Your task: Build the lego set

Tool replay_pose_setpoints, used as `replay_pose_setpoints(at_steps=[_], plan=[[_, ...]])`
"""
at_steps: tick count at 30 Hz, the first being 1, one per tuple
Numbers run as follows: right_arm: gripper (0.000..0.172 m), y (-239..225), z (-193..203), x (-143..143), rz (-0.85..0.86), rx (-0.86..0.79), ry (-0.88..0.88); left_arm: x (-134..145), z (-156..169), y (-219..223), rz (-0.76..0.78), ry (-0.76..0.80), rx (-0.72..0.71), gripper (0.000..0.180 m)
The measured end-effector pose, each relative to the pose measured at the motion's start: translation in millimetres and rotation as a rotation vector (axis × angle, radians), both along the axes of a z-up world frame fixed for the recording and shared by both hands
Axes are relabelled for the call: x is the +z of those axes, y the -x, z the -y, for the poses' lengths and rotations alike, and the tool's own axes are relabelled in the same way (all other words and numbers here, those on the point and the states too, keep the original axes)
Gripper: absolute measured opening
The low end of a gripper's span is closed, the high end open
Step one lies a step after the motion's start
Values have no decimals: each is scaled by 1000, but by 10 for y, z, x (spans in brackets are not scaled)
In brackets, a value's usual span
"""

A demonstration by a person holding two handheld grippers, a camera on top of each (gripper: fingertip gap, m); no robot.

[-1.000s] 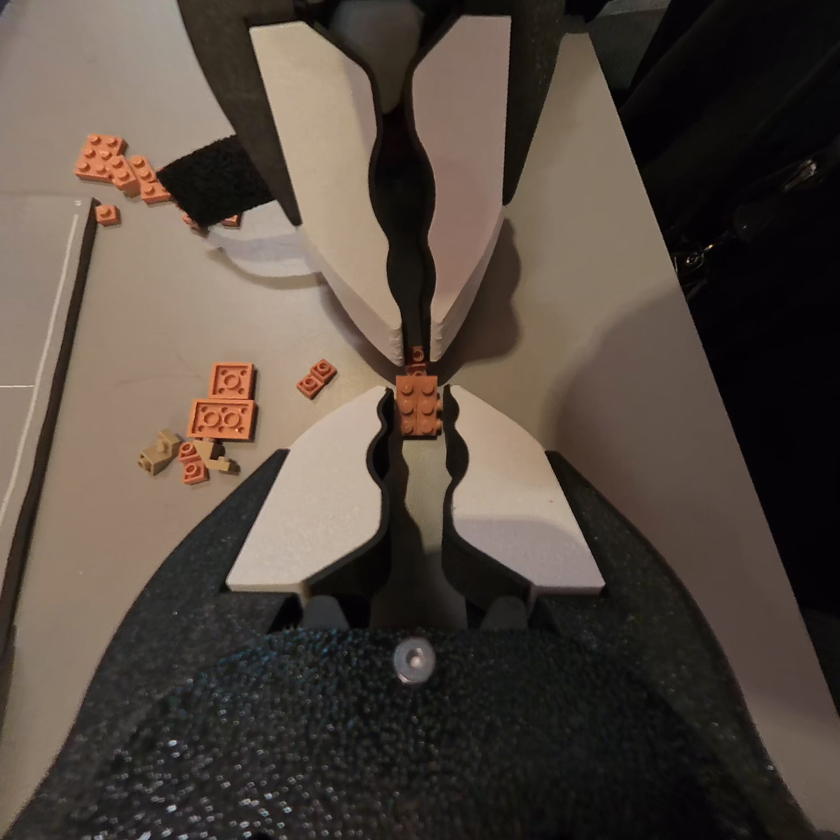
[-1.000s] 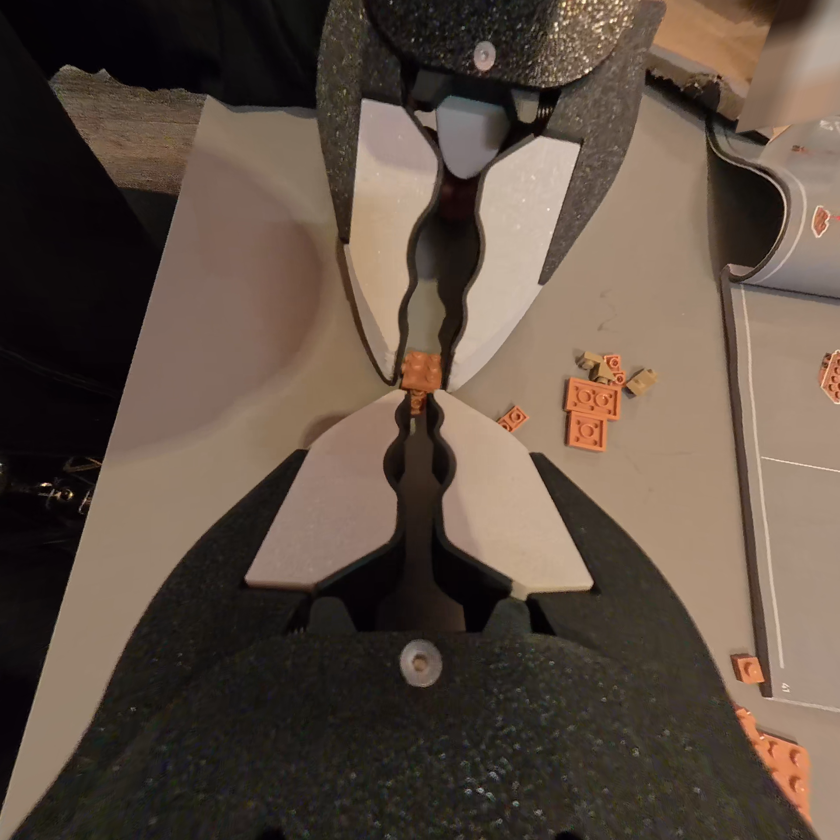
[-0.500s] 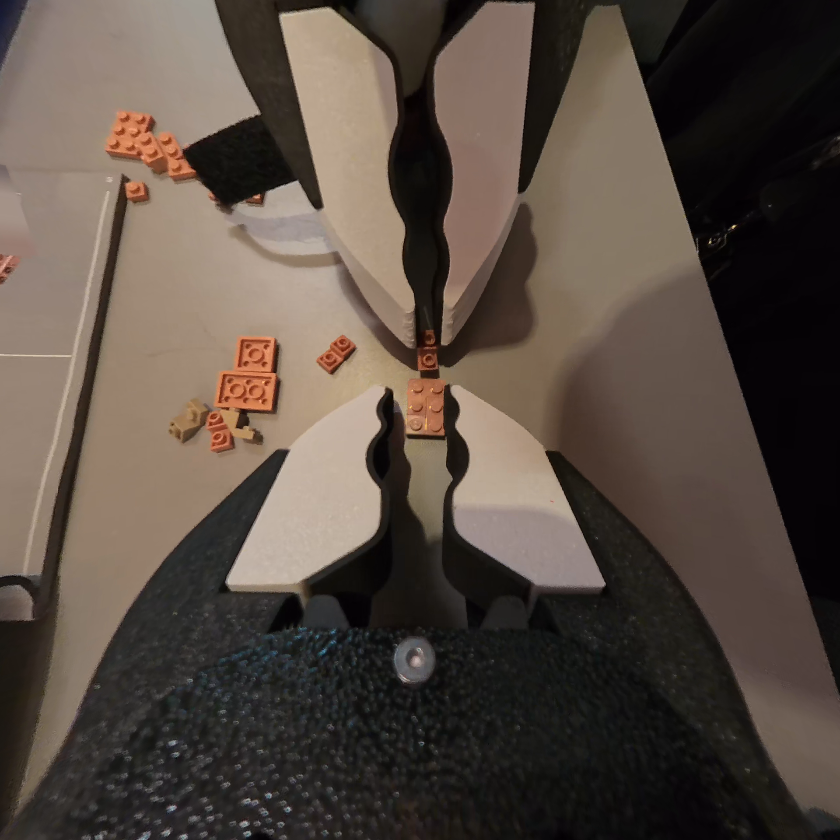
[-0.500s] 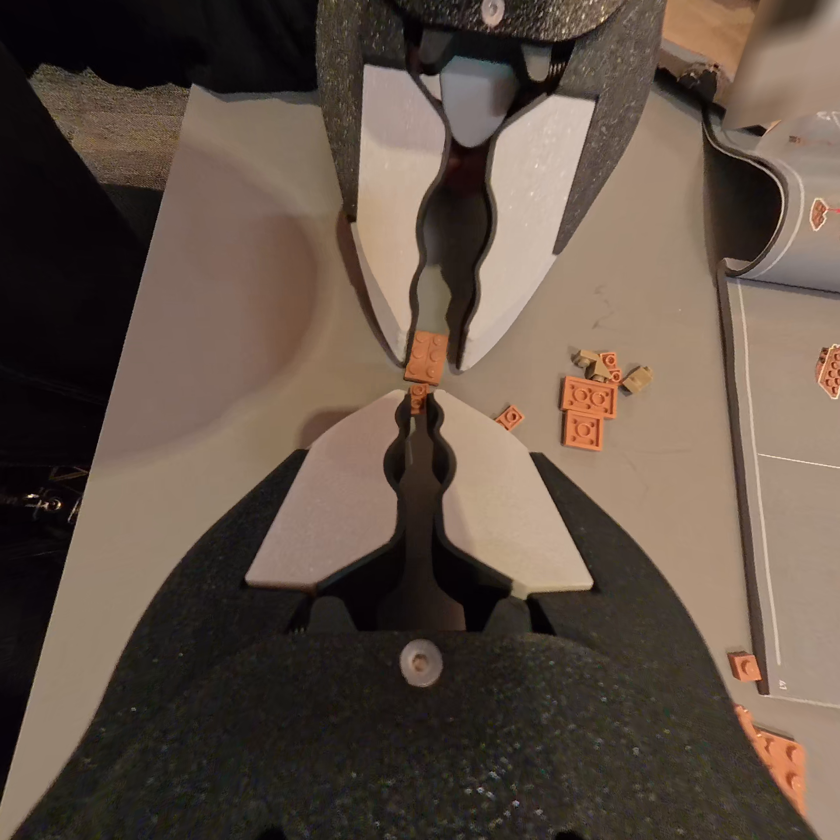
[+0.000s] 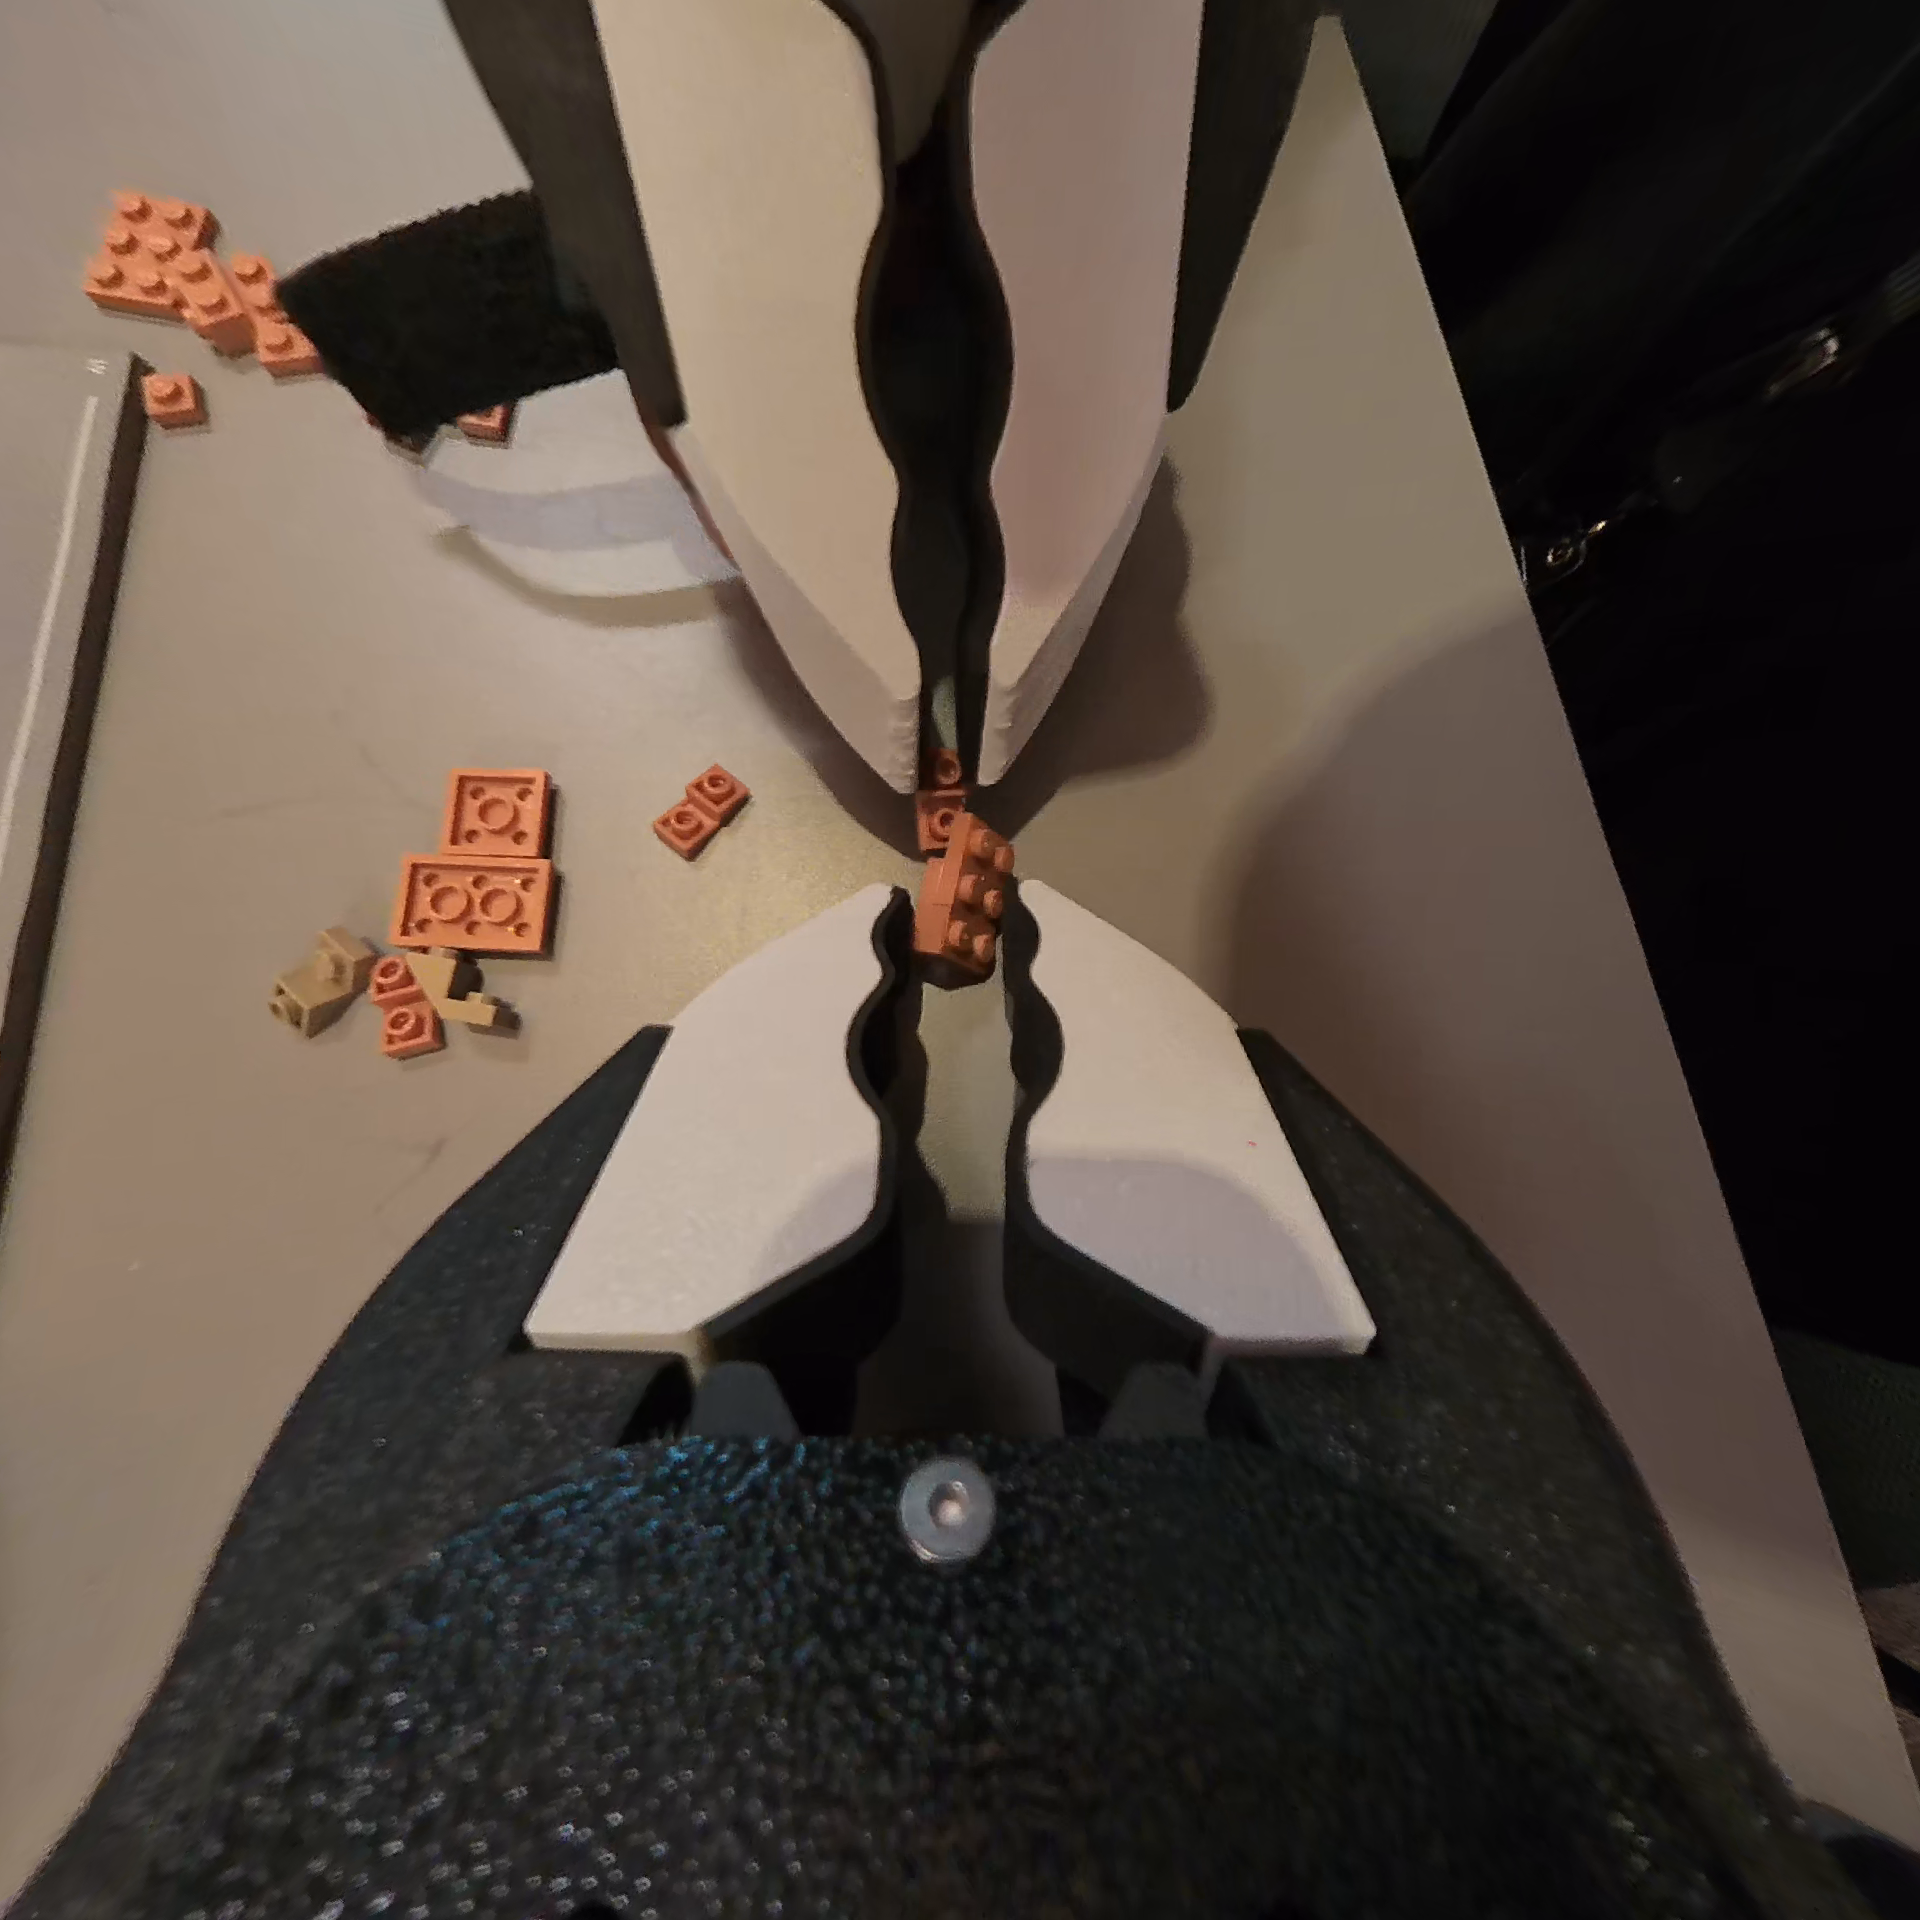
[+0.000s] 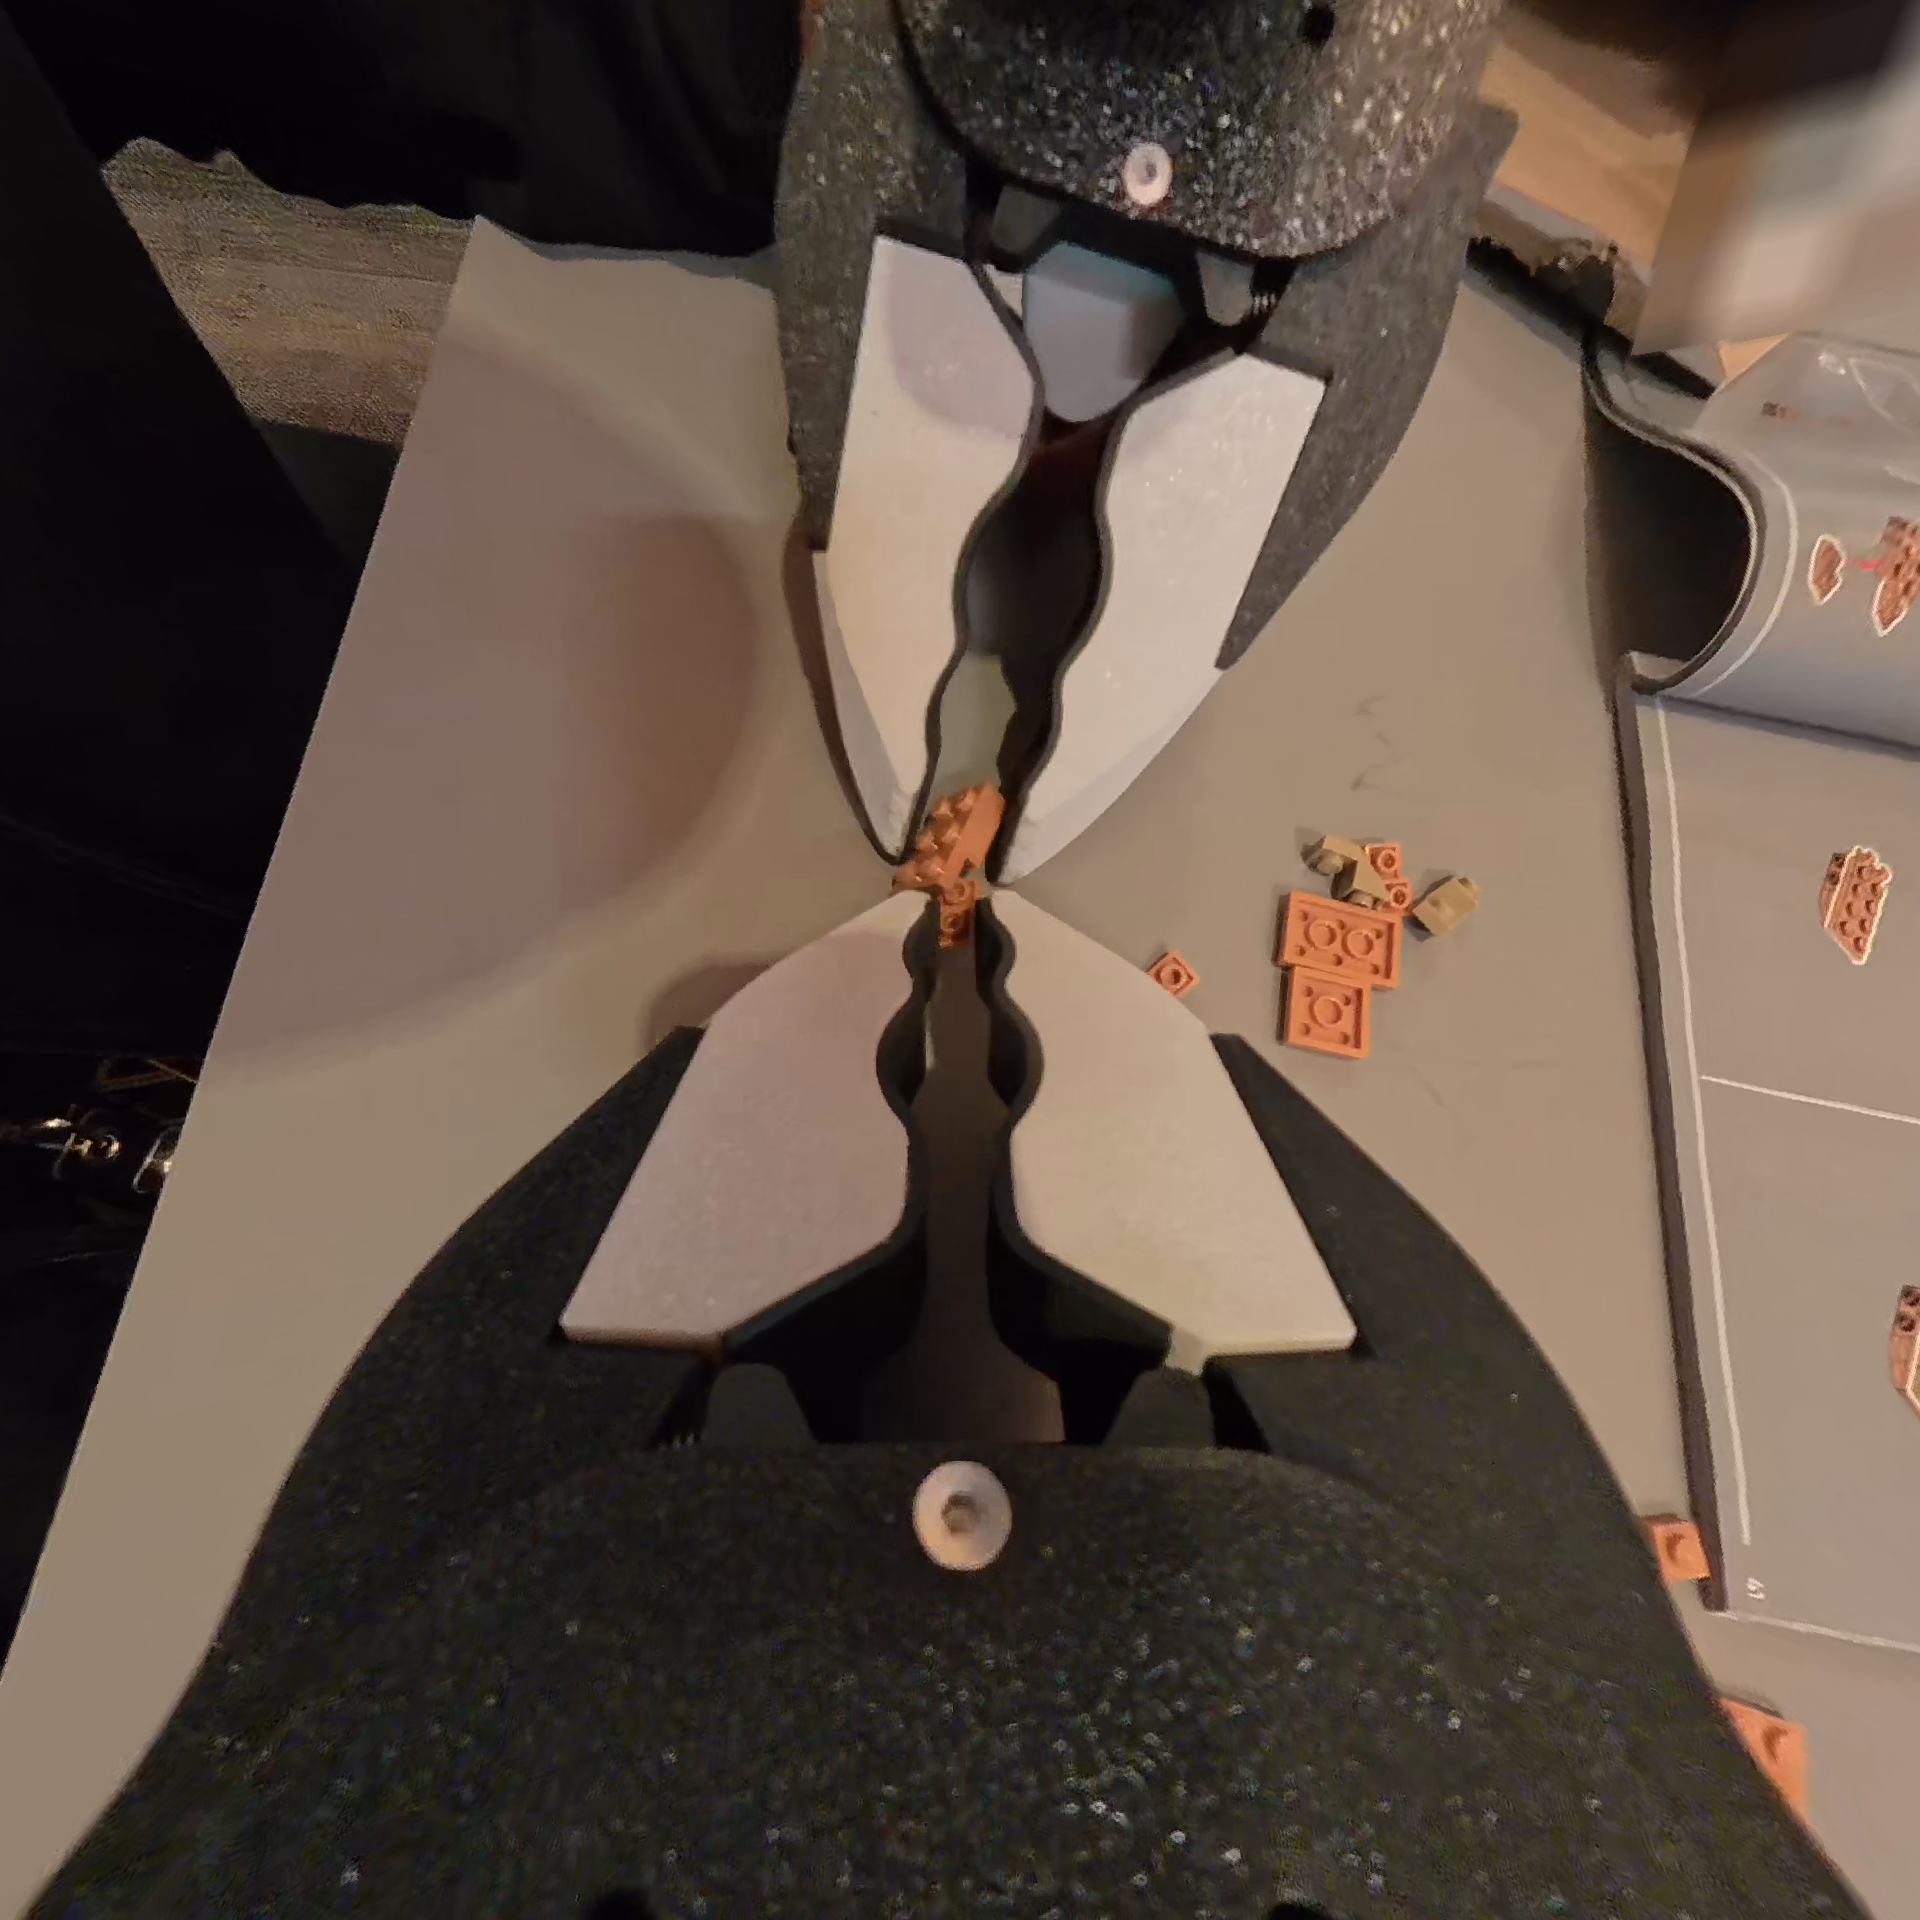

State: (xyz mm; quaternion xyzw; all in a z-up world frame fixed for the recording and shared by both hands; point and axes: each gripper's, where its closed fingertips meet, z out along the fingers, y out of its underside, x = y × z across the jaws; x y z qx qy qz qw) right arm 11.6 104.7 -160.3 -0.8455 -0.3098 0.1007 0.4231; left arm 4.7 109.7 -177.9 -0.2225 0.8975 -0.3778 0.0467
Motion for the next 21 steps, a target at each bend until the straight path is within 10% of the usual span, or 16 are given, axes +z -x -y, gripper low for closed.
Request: replay_pose_setpoints(at_steps=[21], plan=[[6,61,-11,-31,234,56,-153,26,8,17,-5,28,-10,16]])
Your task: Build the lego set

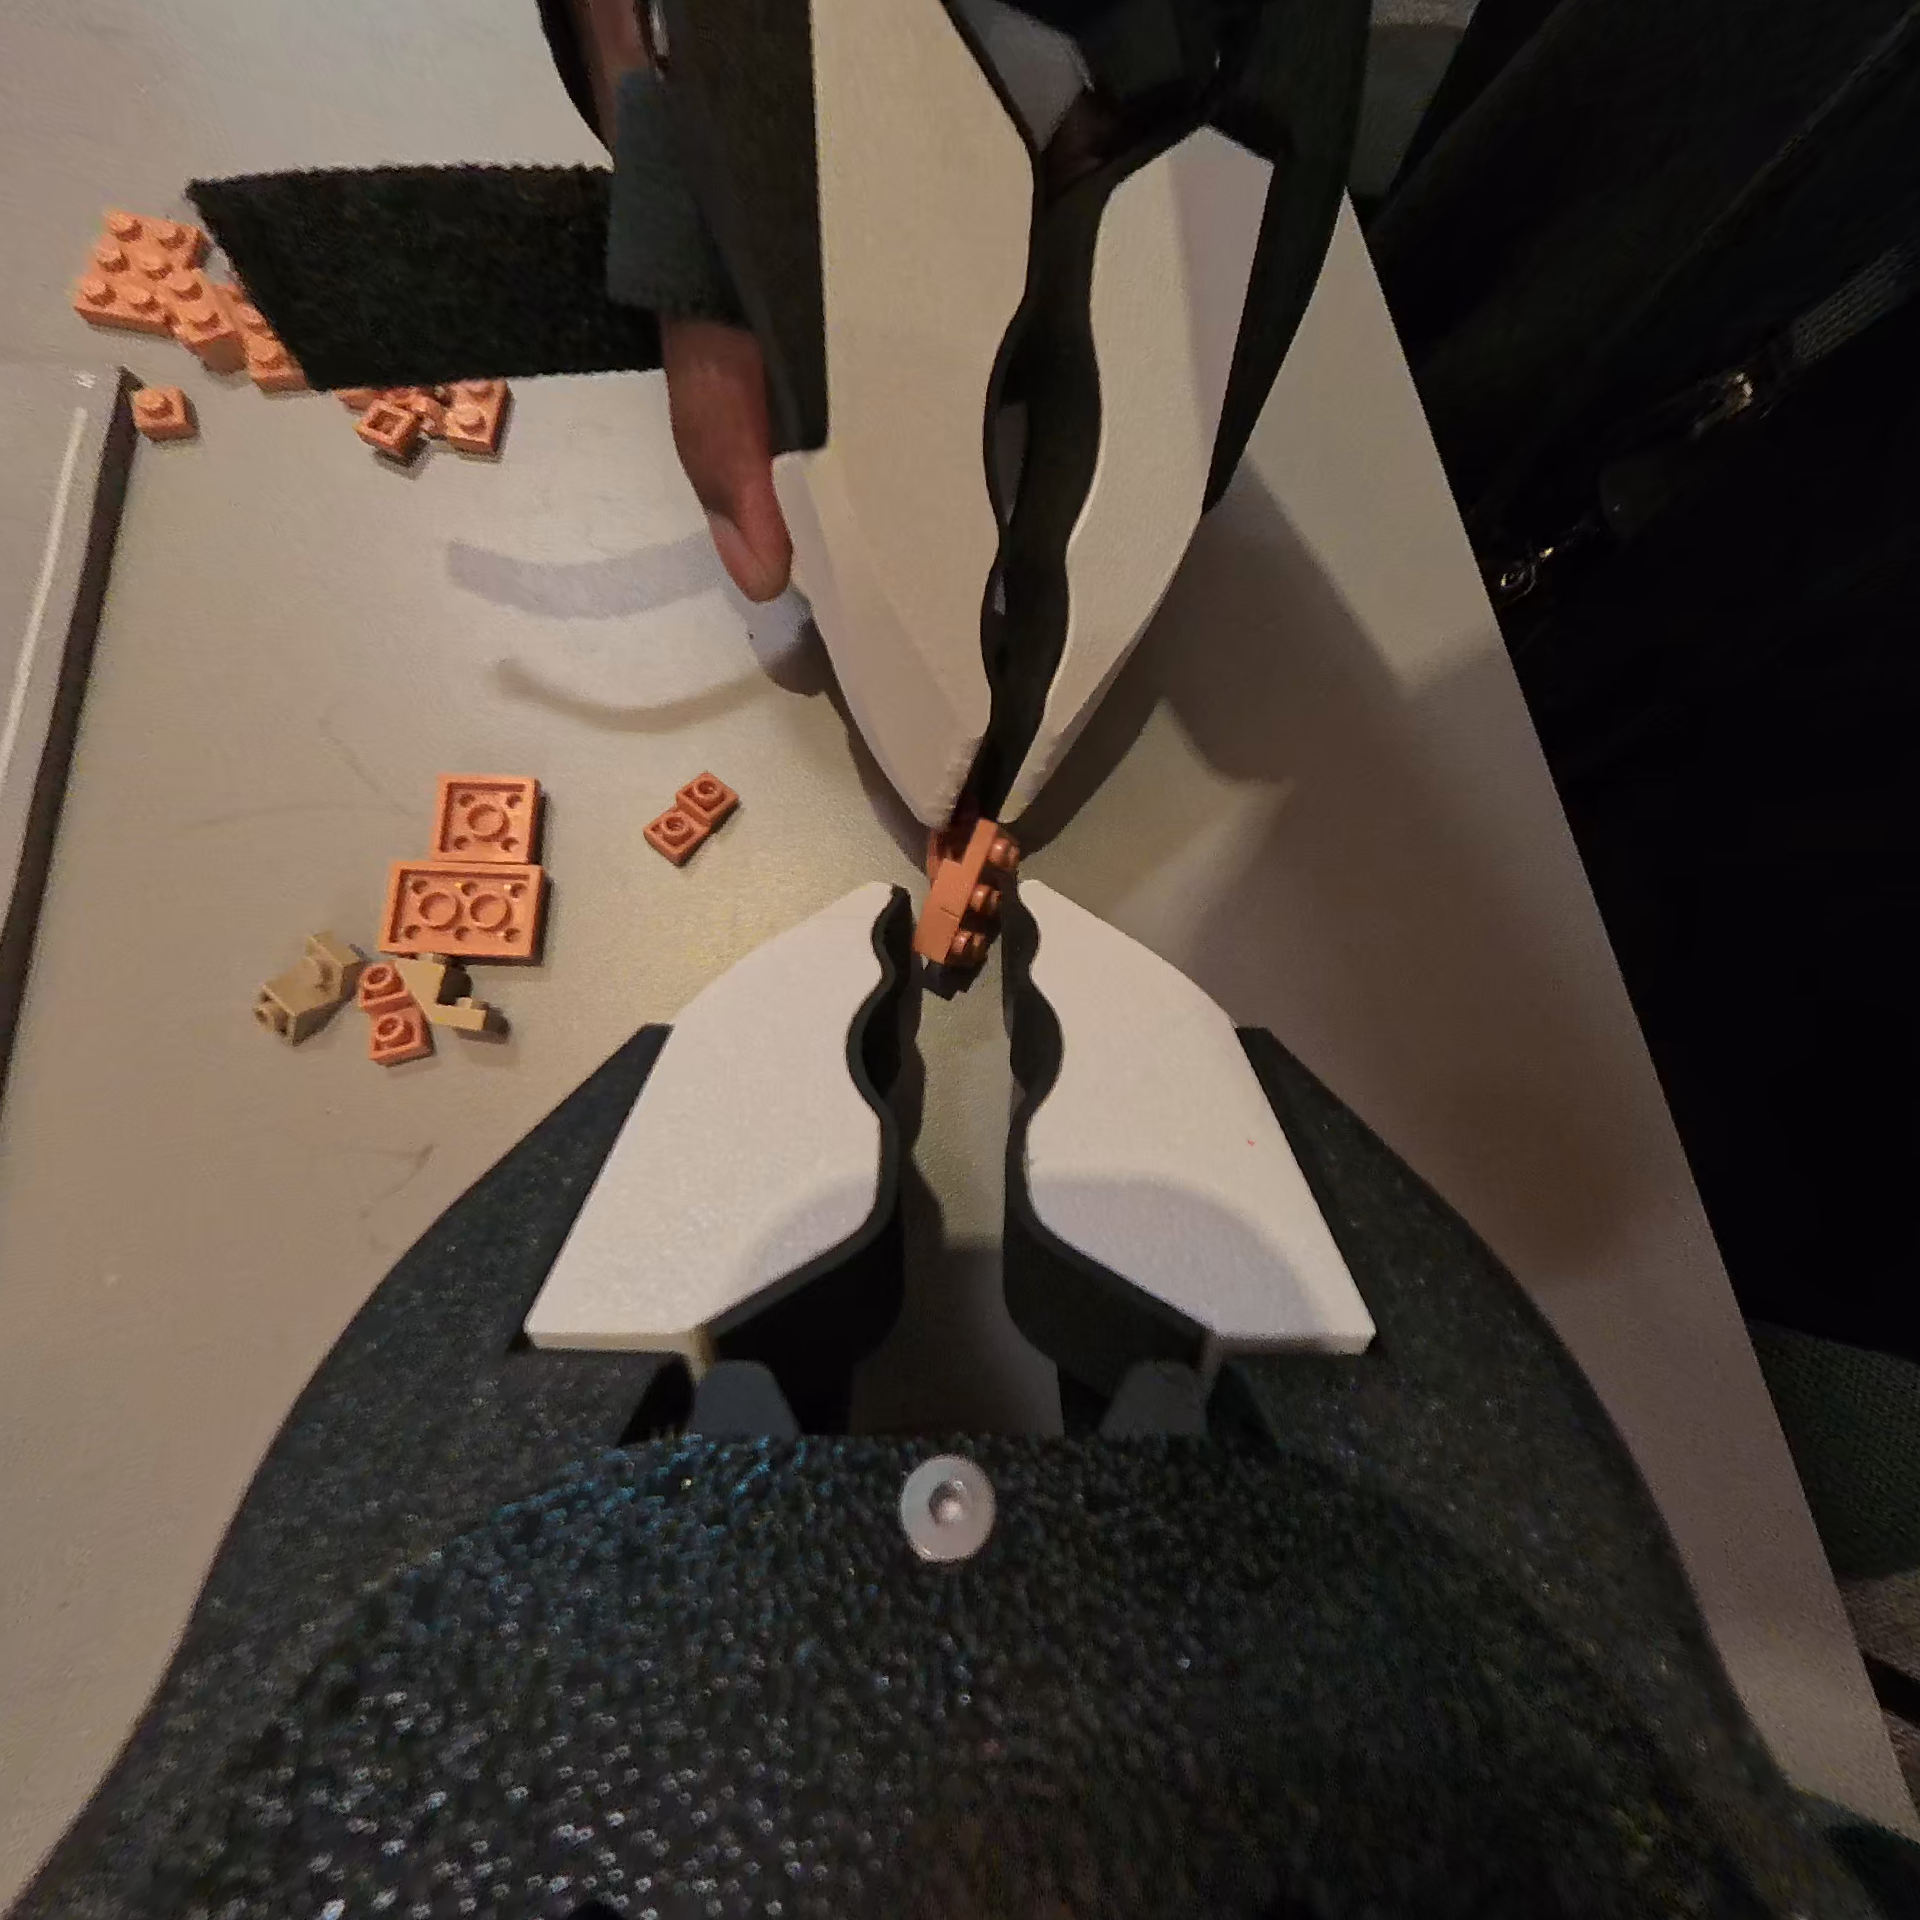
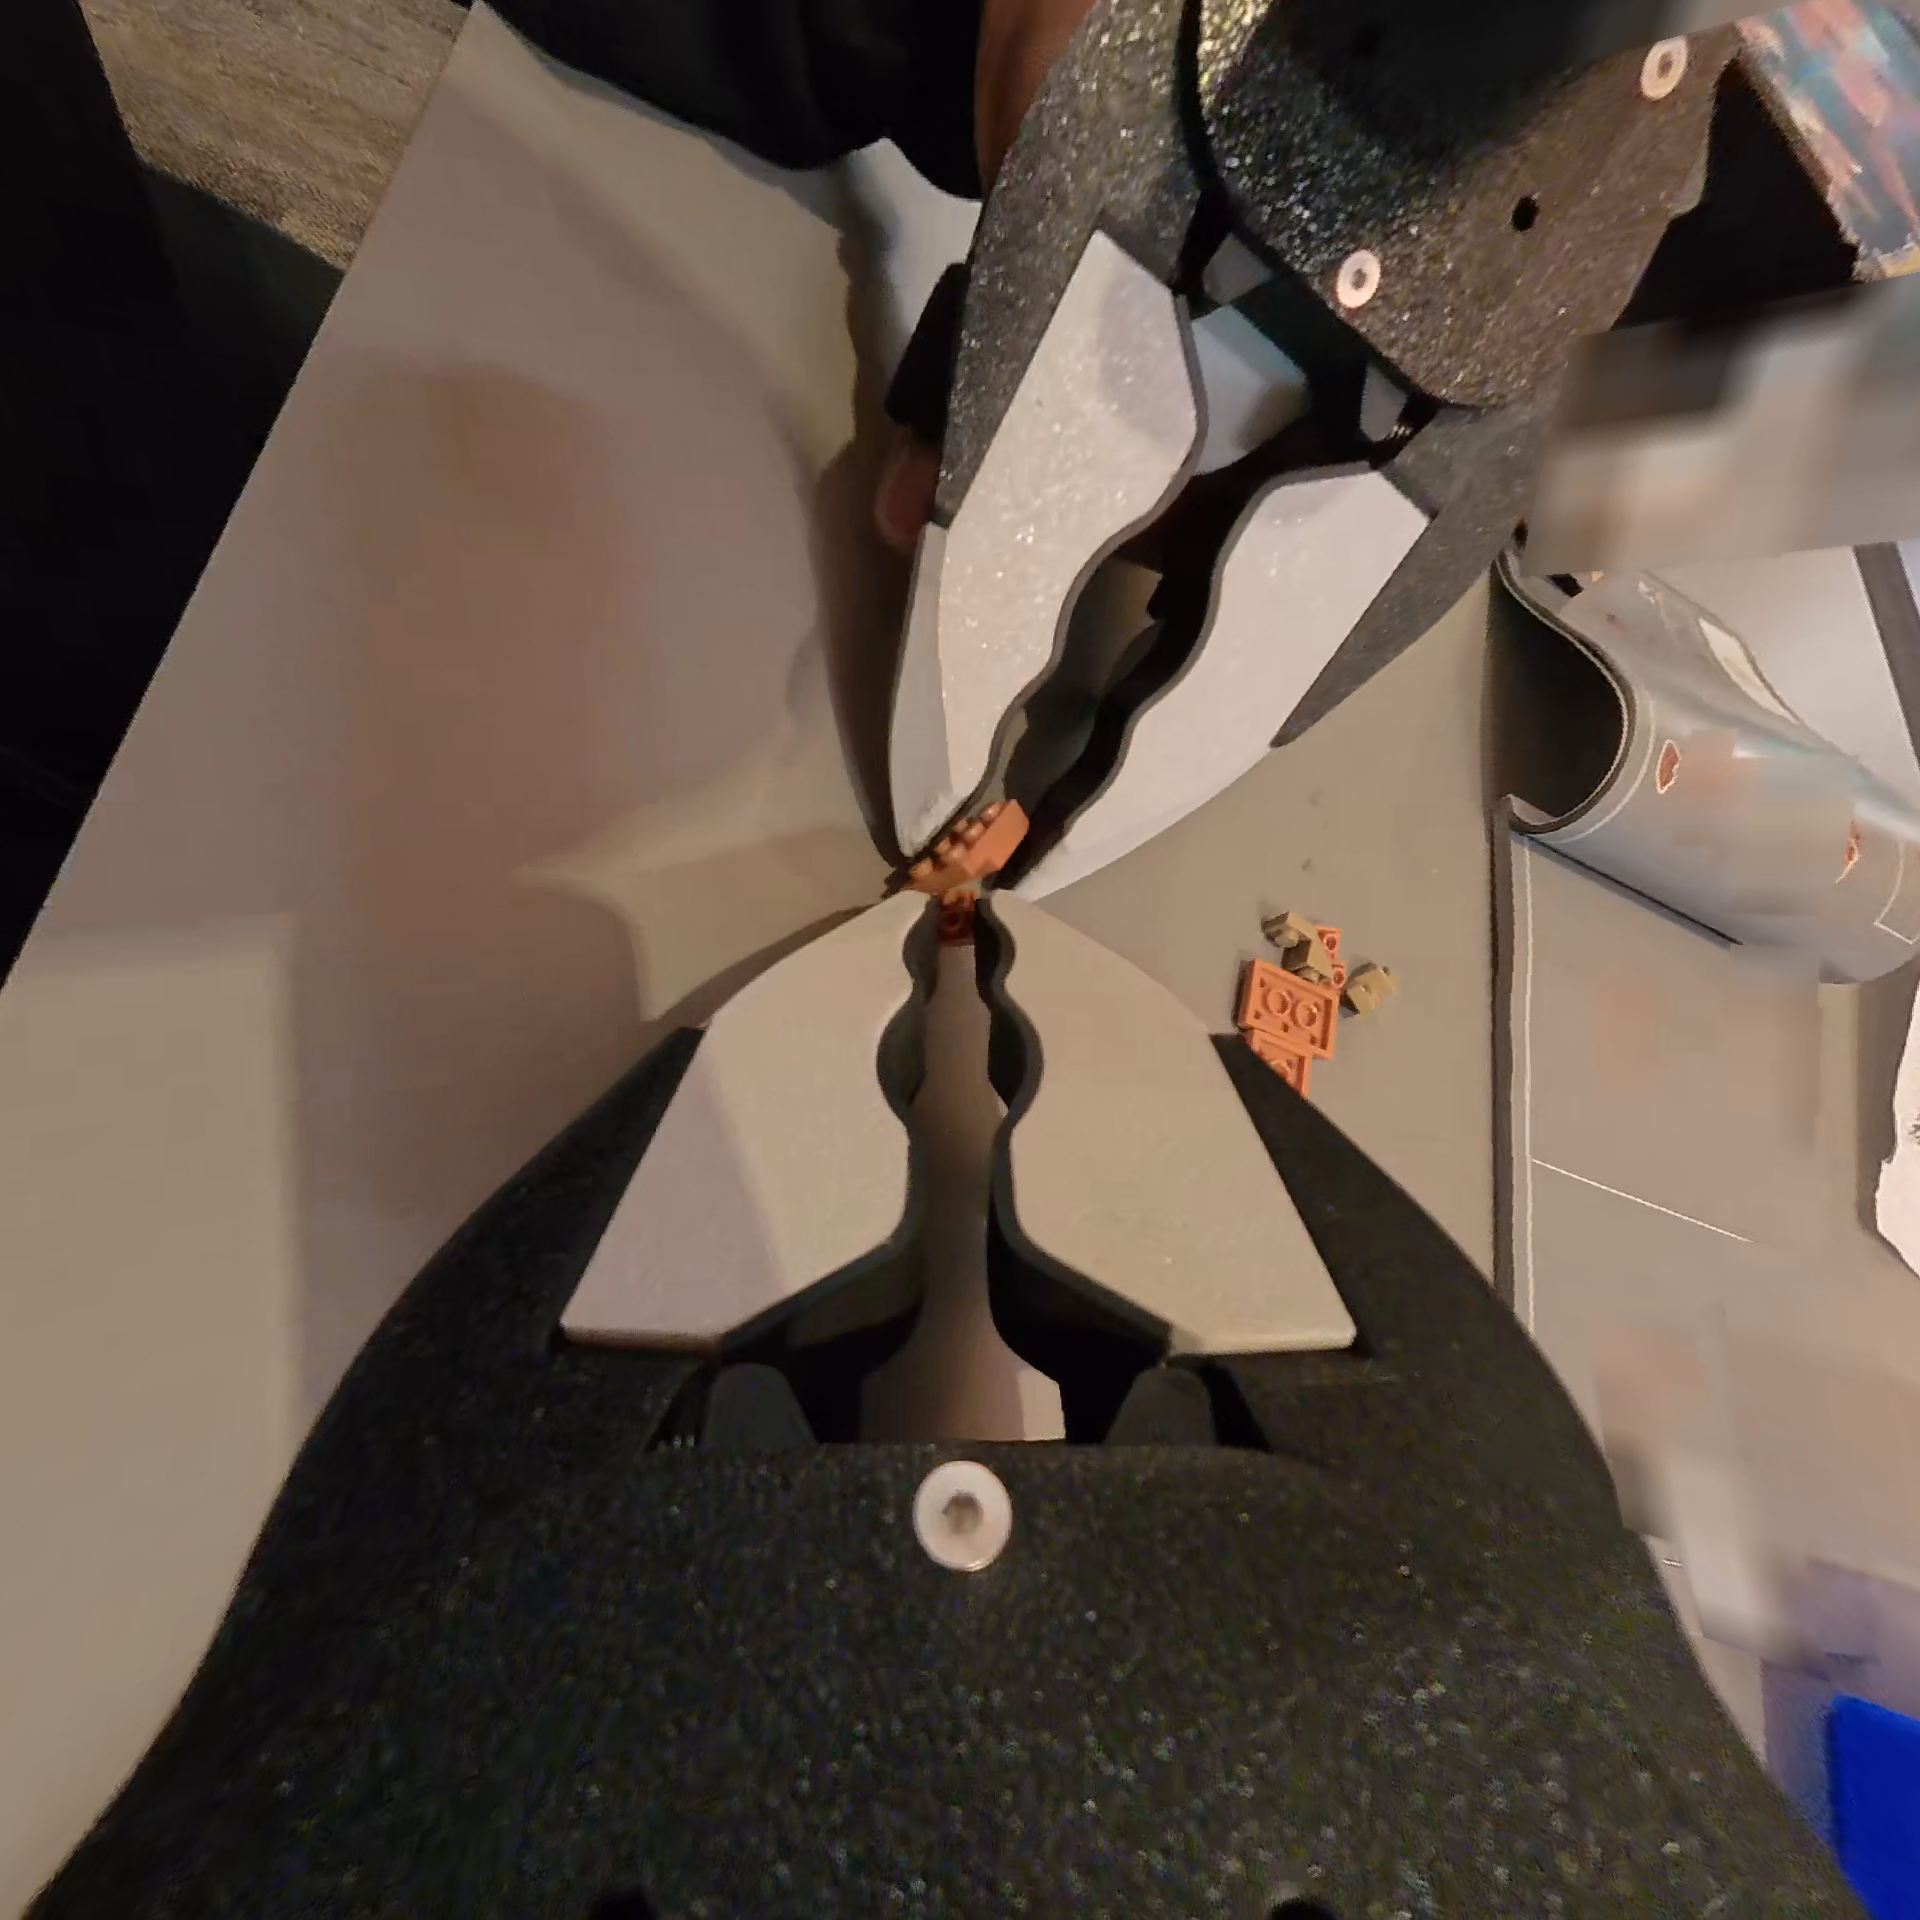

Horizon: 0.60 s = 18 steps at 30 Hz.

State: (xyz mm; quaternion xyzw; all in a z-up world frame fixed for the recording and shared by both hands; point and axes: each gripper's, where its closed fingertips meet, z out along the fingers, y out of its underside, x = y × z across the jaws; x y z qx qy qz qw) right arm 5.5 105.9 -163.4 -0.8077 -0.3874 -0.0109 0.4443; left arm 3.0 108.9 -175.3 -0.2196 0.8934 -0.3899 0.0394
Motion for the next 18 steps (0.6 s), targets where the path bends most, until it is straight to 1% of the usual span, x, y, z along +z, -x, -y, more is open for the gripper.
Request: replay_pose_setpoints(at_steps=[18], plan=[[6,6,25,57,87,26,-110,1,4,6,-23,10,11,16]])
